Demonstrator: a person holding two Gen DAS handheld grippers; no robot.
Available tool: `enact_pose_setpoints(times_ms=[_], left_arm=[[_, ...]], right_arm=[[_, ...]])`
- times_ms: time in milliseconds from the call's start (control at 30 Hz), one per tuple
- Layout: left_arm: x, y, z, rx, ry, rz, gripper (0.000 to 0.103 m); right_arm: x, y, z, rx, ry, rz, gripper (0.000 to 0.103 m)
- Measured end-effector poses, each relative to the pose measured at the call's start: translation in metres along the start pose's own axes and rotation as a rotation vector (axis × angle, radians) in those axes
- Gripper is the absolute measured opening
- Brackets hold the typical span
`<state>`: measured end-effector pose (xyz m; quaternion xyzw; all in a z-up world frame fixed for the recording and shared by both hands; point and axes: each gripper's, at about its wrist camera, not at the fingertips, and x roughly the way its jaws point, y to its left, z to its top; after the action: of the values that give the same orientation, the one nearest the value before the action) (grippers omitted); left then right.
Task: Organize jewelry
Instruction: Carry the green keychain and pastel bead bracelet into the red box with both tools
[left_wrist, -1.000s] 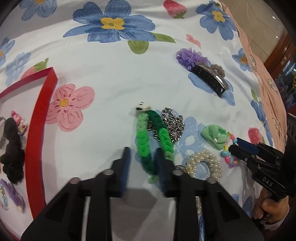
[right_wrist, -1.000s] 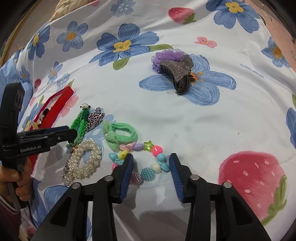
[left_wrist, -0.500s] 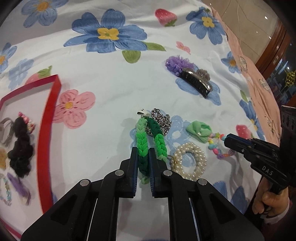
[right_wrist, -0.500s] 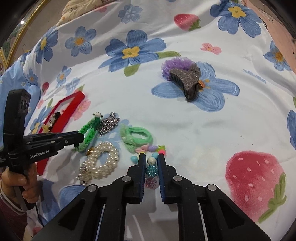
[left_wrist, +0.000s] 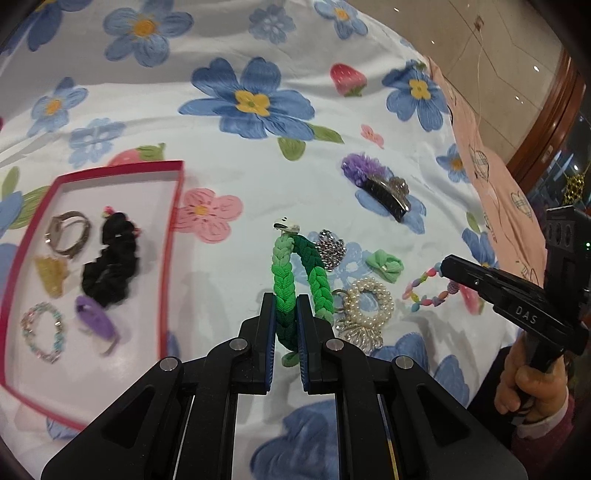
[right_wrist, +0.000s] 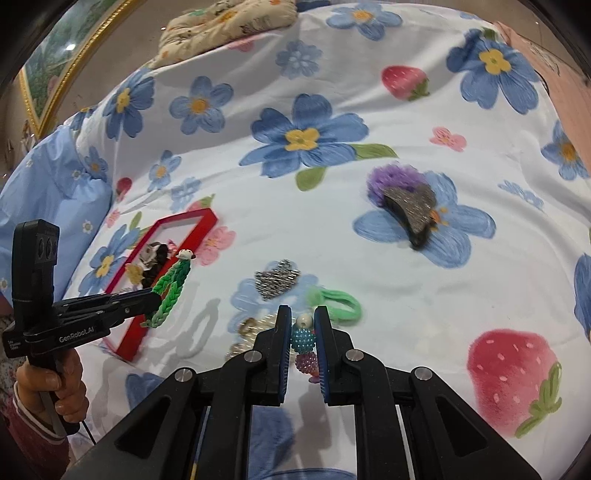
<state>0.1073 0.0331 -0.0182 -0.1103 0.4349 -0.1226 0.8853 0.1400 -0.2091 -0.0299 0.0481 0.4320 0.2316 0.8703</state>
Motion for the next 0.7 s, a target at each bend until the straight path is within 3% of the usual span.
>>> enact_pose_setpoints(times_ms=[700], left_arm=[[-0.067,0.070,-0.030,-0.132,-0.084,0.093,0.009]], right_arm=[[0.018,0.092,0.013,-0.116,0.017,0.161,0.012]])
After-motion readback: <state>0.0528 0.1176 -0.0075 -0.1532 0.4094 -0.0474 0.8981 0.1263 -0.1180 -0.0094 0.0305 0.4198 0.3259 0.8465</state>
